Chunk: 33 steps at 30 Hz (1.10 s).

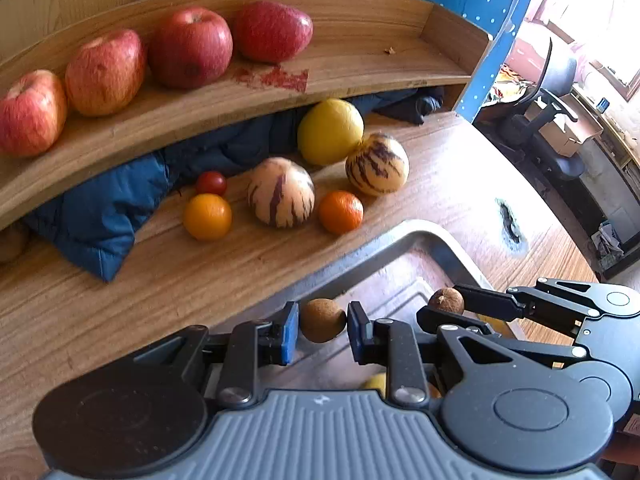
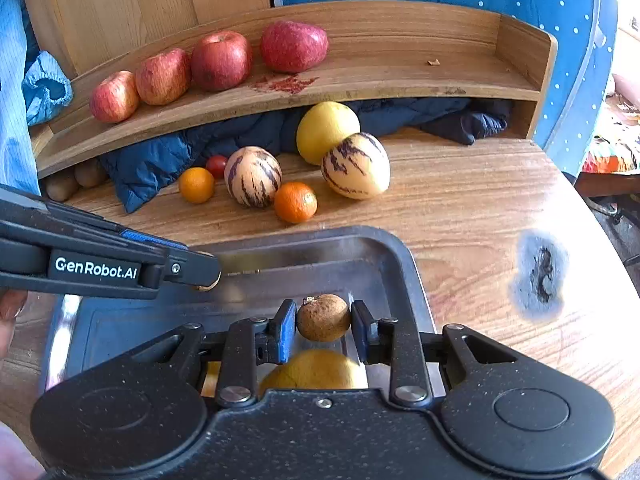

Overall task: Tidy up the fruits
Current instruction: 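Carry both kiwis to the tray and open both grippers beside the pears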

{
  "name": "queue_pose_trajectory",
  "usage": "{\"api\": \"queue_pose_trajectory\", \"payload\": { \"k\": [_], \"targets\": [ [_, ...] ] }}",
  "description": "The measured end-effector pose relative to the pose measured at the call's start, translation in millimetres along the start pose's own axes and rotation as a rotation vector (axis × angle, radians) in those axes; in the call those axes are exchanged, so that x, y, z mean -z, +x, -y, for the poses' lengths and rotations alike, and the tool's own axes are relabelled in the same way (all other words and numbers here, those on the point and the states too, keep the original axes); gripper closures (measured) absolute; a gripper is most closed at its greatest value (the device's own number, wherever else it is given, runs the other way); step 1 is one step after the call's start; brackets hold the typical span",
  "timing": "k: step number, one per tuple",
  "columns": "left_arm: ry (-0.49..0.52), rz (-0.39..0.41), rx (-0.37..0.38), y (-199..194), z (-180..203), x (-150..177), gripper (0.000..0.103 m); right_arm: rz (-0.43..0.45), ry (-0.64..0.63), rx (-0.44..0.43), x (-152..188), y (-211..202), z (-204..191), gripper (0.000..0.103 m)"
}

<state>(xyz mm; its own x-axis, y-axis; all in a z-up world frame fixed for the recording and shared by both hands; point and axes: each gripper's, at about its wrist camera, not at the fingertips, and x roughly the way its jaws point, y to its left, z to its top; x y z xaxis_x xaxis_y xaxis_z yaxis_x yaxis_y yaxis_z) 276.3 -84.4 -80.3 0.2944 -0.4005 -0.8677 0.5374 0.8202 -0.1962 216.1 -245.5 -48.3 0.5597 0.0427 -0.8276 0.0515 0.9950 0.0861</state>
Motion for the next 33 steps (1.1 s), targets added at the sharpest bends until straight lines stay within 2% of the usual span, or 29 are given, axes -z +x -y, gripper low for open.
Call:
{"api": "queue_pose_trajectory", "payload": {
  "k": [7, 11, 14, 16, 17, 19, 20, 24, 29, 33],
  "targets": [
    [-0.032, -0.024, -0.029, 0, 0, 8, 0.073, 0.006, 0.007, -0.010, 7, -7, 2, 0.067],
    [-0.050, -0.014, -0.055, -6, 0, 13, 0.065, 0.017, 0.004, -0.019, 11, -14, 4, 0.059],
    [-0.063, -0.001, -0.082, -12, 4, 17, 0.053, 0.032, -0.004, -0.026, 14, -23, 6, 0.049],
    [-0.075, 0.013, -0.106, -18, 6, 21, 0.039, 0.043, -0.007, -0.032, 17, -31, 9, 0.041],
    [-0.084, 0.020, -0.120, -21, 8, 24, 0.036, 0.047, -0.008, -0.035, 19, -35, 10, 0.035],
    [-0.100, 0.031, -0.144, -28, 12, 30, 0.020, 0.056, -0.003, -0.041, 24, -45, 14, 0.025],
    [-0.104, 0.037, -0.155, -32, 14, 34, 0.018, 0.059, 0.000, -0.044, 27, -48, 16, 0.019],
    [-0.114, 0.044, -0.208, -45, 27, 51, 0.005, 0.061, 0.005, -0.069, 41, -64, 24, 0.009],
    [-0.150, 0.023, -0.240, -58, 38, 78, 0.001, 0.061, 0.001, -0.102, 58, -80, 31, 0.002],
    [-0.176, 0.010, -0.260, -70, 47, 104, 0.001, 0.057, -0.006, -0.123, 72, -90, 33, 0.001]
  ]
}}
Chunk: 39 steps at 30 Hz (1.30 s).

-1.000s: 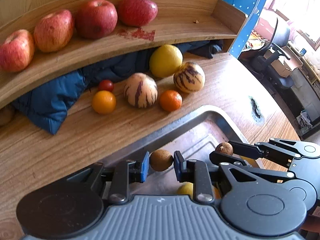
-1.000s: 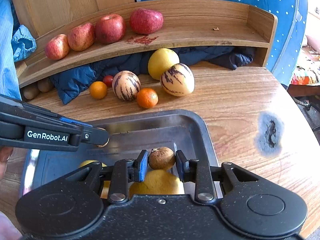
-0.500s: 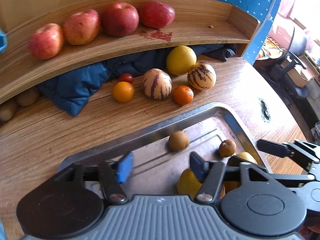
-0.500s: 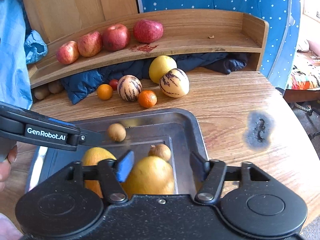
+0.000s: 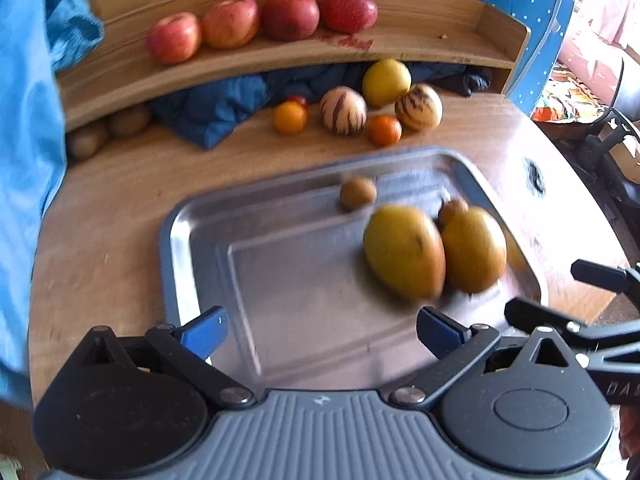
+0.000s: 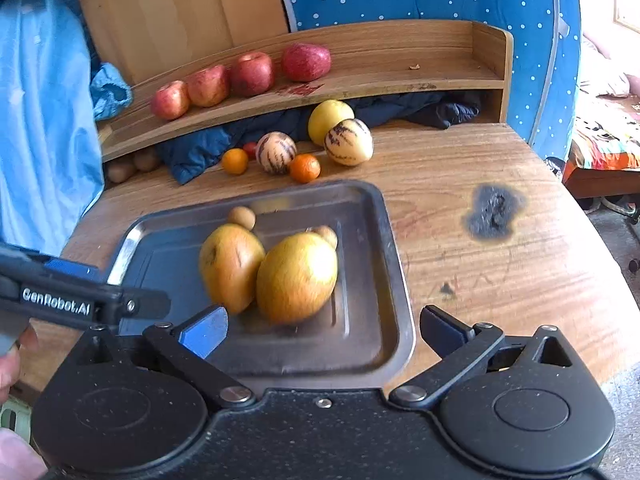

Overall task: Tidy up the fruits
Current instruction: 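Carry both kiwis to the tray and open both grippers beside the pears, then withdraw both tools from the tray toward the oranges beneath the shelf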

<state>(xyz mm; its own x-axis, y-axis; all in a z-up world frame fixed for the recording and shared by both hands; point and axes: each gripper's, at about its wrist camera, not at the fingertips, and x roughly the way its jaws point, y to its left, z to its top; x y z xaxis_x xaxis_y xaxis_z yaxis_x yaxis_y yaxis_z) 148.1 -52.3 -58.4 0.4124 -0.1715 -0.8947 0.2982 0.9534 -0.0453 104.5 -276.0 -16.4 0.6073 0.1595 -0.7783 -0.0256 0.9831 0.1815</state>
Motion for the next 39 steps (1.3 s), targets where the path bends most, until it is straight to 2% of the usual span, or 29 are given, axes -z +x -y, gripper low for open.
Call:
{"api": "queue_pose_trajectory", "payload": {
  "k": [7, 16, 28, 34, 39],
  "targets": [
    [-0.025, -0.046, -0.042, -14, -2, 36, 0.001, -0.034, -0.015, -0.047, 24, -13, -4, 0.001],
    [-0.057, -0.064, -0.078, -29, -6, 47, 0.001, -0.044, -0.007, -0.084, 35, -25, -7, 0.001],
    [-0.004, -0.066, -0.090, -22, -4, 33, 0.001, -0.024, 0.005, -0.076, 21, -18, -5, 0.001],
    [-0.031, -0.061, -0.092, -14, -19, 22, 0.001, -0.015, 0.001, -0.061, 3, -3, -9, 0.001],
    [-0.048, -0.059, -0.084, -4, -41, -3, 0.001, -0.011, 0.007, -0.042, -18, 15, -9, 0.001]
  ]
}}
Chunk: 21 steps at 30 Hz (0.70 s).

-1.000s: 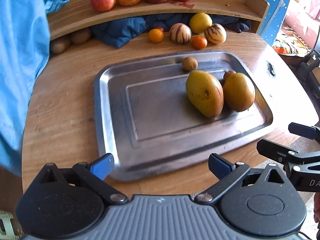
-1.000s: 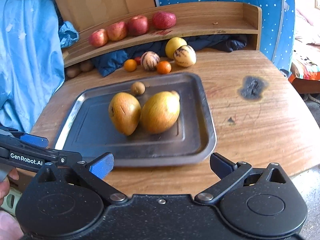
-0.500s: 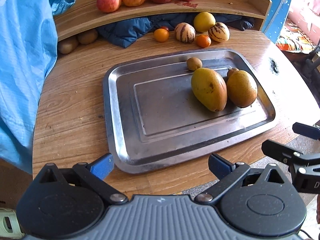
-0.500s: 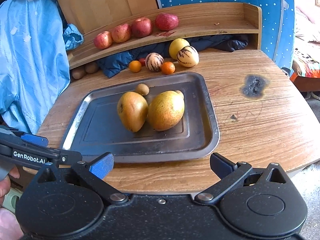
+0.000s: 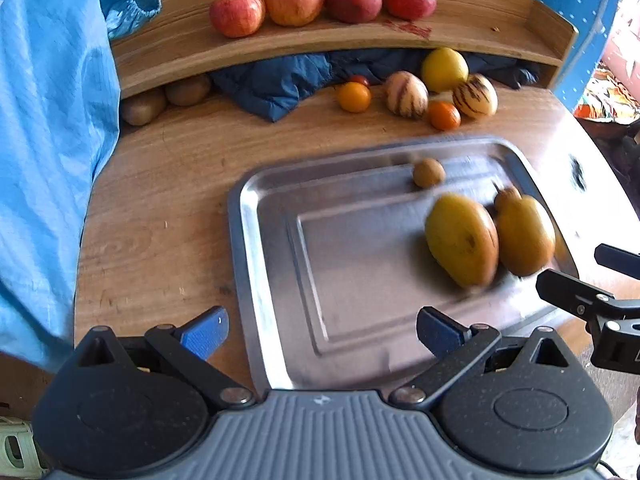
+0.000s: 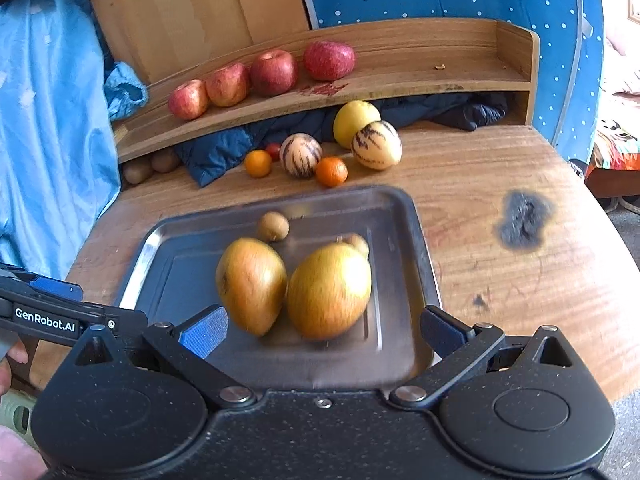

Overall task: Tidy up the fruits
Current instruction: 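Withdraw both tools from the tray toward the oranges beneath the shelf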

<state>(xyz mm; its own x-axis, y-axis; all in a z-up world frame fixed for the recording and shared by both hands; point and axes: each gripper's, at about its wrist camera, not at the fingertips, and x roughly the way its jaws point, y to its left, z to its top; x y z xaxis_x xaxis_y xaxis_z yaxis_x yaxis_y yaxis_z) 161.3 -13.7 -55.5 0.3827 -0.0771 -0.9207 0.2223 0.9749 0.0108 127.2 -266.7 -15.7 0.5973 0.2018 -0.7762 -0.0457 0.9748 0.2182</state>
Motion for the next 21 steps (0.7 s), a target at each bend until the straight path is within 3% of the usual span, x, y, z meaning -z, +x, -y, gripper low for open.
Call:
{"api": "queue_pose_trajectory", "payload": {
  "k": [13, 21],
  "targets": [
    [0.009, 0.042, 0.058, 30, -26, -82, 0.001, 0.033, -0.024, 0.032, -62, 53, -3, 0.001],
    [0.009, 0.052, 0.098, 63, -24, -129, 0.001, -0.006, -0.073, 0.068, -82, 83, -7, 0.001]
  ]
}}
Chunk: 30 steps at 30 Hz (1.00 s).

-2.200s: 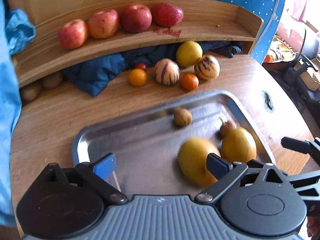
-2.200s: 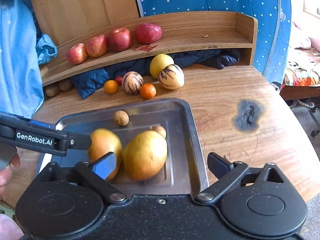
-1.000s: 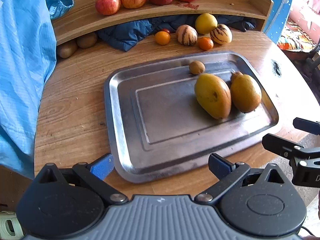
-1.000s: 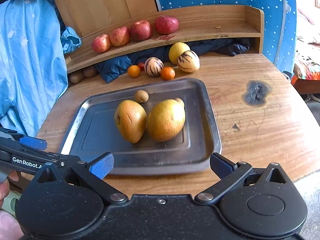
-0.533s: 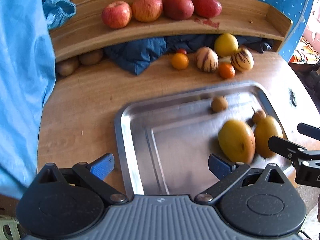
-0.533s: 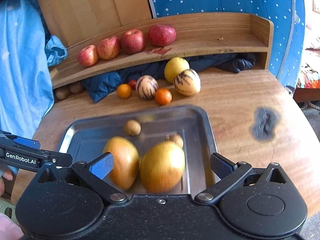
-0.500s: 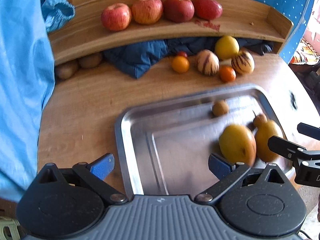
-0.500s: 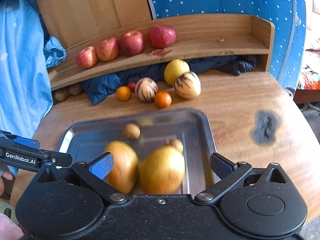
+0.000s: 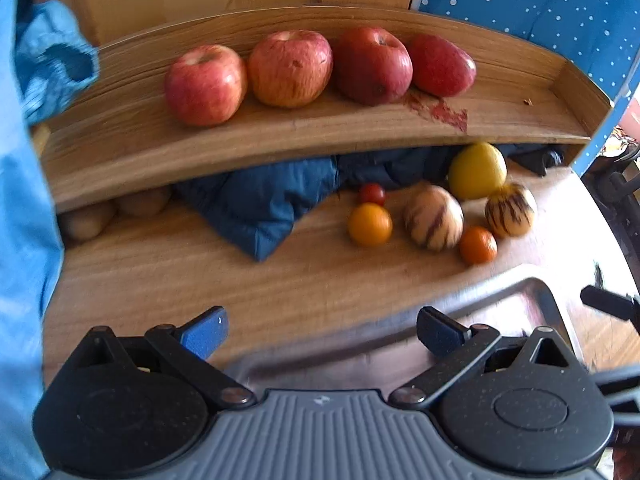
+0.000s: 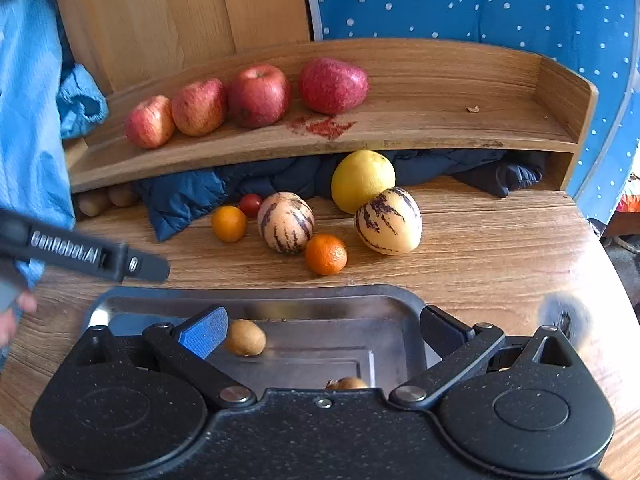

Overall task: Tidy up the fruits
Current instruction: 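Withdraw both tools from the tray toward the oranges beneath the shelf, then close the left gripper on an orange while the right gripper closes on a mandarin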

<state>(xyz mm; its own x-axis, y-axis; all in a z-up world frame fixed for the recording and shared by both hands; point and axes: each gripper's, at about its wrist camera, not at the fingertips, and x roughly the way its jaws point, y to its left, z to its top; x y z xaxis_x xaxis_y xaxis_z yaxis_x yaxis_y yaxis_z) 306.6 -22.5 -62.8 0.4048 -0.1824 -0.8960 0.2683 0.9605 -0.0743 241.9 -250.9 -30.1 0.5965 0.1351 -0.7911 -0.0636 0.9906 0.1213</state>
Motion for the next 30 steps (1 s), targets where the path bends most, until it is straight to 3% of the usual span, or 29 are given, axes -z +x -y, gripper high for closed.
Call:
{"api": "queue_pose_trajectory", "payload": {
  "k": [13, 17, 23, 25, 30],
  "targets": [
    [0.107, -0.015, 0.045, 51, 14, -37, 0.001, -0.071, -0.024, 0.050, -22, 45, 4, 0.001],
    [0.137, -0.002, 0.056, 58, 18, -40, 0.003, -0.075, -0.039, 0.058, -26, 56, 1, 0.007],
    [0.145, 0.022, 0.090, 64, 20, -42, 0.015, -0.085, -0.049, 0.052, -30, 66, -6, 0.018],
    [0.139, 0.024, 0.105, 65, 19, -42, 0.025, -0.088, -0.054, 0.051, -30, 68, -7, 0.021],
    [0.111, 0.030, 0.136, 66, 17, -44, 0.037, -0.094, -0.054, 0.055, -32, 74, -9, 0.028]
  ]
}}
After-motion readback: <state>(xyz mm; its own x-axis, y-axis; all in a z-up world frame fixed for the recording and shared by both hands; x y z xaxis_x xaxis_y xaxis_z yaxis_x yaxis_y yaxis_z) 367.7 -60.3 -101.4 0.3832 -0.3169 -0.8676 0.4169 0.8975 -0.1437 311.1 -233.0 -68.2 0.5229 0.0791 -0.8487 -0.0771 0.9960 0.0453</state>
